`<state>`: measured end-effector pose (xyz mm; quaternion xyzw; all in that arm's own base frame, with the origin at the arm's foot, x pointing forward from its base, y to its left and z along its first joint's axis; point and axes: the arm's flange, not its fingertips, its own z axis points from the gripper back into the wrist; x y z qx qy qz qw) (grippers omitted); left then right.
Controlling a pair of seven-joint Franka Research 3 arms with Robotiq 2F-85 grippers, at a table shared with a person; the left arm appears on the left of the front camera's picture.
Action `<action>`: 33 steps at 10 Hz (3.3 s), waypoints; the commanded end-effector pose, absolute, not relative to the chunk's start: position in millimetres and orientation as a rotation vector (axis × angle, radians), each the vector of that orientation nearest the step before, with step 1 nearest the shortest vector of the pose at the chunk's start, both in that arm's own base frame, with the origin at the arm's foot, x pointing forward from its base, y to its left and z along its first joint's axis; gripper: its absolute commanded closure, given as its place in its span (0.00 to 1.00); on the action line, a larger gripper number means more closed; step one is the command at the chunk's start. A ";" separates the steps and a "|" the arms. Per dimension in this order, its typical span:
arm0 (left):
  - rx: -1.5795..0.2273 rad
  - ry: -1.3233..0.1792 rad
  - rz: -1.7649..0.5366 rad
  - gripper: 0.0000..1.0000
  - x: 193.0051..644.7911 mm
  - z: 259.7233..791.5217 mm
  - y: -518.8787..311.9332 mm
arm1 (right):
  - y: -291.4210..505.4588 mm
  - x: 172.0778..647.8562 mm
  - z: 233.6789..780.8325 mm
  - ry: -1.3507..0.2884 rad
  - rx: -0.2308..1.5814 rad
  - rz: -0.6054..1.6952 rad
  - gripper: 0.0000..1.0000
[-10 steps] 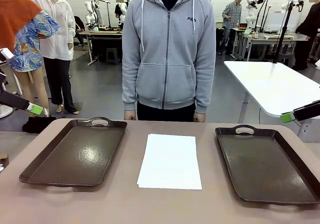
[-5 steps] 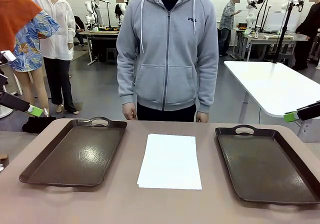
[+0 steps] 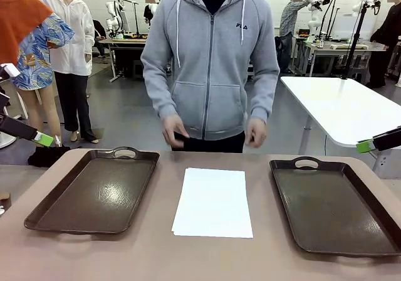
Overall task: Sort the A4 documents.
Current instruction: Receive the A4 Paper.
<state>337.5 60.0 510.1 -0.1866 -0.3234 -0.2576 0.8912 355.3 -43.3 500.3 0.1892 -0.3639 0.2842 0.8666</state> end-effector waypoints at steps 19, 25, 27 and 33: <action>-0.397 -0.674 -0.536 0.00 338.1 509.4 60.1 | -42.6 356.6 498.5 -0.762 0.408 0.596 0.00; -0.397 -0.674 -0.536 0.00 338.1 509.4 60.1 | -42.6 356.6 498.5 -0.762 0.408 0.596 0.00; -0.397 -0.674 -0.536 0.00 338.1 509.4 60.1 | -42.6 356.6 498.5 -0.762 0.408 0.596 0.00; -0.397 -0.674 -0.536 0.00 338.1 509.4 60.1 | -42.6 356.6 498.5 -0.762 0.408 0.596 0.00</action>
